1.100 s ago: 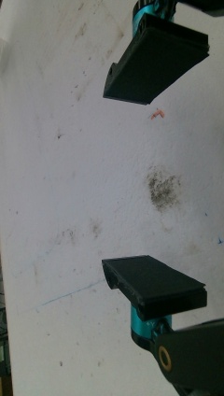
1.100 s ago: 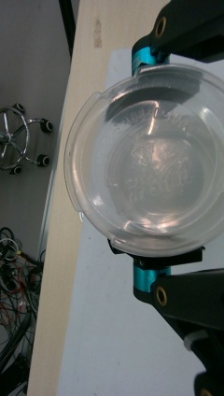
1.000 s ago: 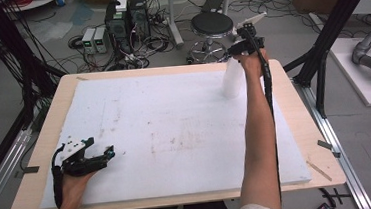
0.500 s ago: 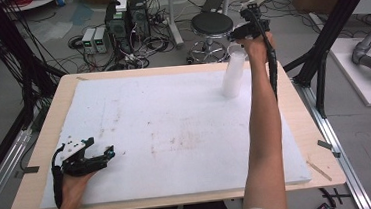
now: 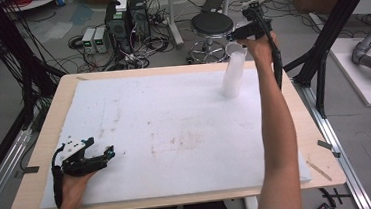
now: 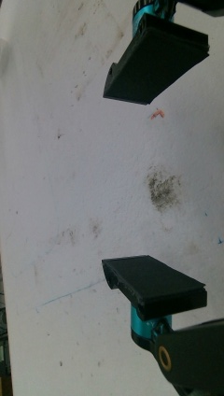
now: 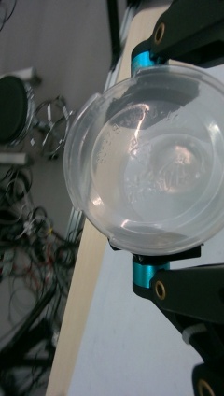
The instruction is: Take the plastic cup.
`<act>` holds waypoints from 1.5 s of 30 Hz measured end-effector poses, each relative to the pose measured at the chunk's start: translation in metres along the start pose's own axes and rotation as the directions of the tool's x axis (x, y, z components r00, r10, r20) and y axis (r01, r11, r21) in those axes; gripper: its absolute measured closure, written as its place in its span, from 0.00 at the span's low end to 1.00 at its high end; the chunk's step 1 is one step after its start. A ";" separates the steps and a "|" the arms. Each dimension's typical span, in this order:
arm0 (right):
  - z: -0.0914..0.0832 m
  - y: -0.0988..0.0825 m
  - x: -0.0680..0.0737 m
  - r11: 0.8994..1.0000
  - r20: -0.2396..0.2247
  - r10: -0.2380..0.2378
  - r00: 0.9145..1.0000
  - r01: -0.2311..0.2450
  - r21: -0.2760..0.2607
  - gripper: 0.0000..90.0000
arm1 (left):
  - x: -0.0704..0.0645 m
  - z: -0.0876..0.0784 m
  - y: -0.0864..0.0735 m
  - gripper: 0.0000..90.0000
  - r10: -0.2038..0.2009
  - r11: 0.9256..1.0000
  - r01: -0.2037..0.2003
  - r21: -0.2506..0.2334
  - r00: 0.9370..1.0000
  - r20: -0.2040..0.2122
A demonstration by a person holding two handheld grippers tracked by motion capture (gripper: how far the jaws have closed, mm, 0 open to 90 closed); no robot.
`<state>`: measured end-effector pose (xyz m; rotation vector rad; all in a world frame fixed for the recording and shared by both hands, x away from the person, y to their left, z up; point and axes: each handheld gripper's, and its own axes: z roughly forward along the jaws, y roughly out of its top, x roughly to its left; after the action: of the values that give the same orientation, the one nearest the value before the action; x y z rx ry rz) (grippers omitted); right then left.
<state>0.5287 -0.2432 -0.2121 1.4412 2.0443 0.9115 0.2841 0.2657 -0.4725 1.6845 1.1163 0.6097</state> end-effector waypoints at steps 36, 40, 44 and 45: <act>-0.065 -0.167 0.130 0.876 -0.584 -0.456 0.671 0.223 -0.428 0.45 | 0.003 -0.001 0.000 0.17 -0.023 1.000 0.023 -0.005 1.000 0.019; -0.061 -0.176 0.138 0.862 -0.603 -0.485 0.633 0.227 -0.454 0.45 | 0.003 -0.001 0.000 0.17 -0.027 1.000 0.027 -0.009 0.999 0.020; -0.053 -0.182 0.144 0.858 -0.621 -0.492 0.609 0.220 -0.464 0.45 | 0.004 -0.001 0.000 0.17 -0.032 0.999 0.032 -0.009 0.999 0.020; -0.050 -0.183 0.146 0.858 -0.625 -0.496 0.603 0.227 -0.462 0.45 | 0.004 -0.001 0.000 0.17 -0.032 0.999 0.032 -0.008 0.999 0.020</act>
<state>0.3297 -0.1593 -0.3159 0.4113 2.4079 1.7390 0.2850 0.2696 -0.4728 1.6591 1.1227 0.5755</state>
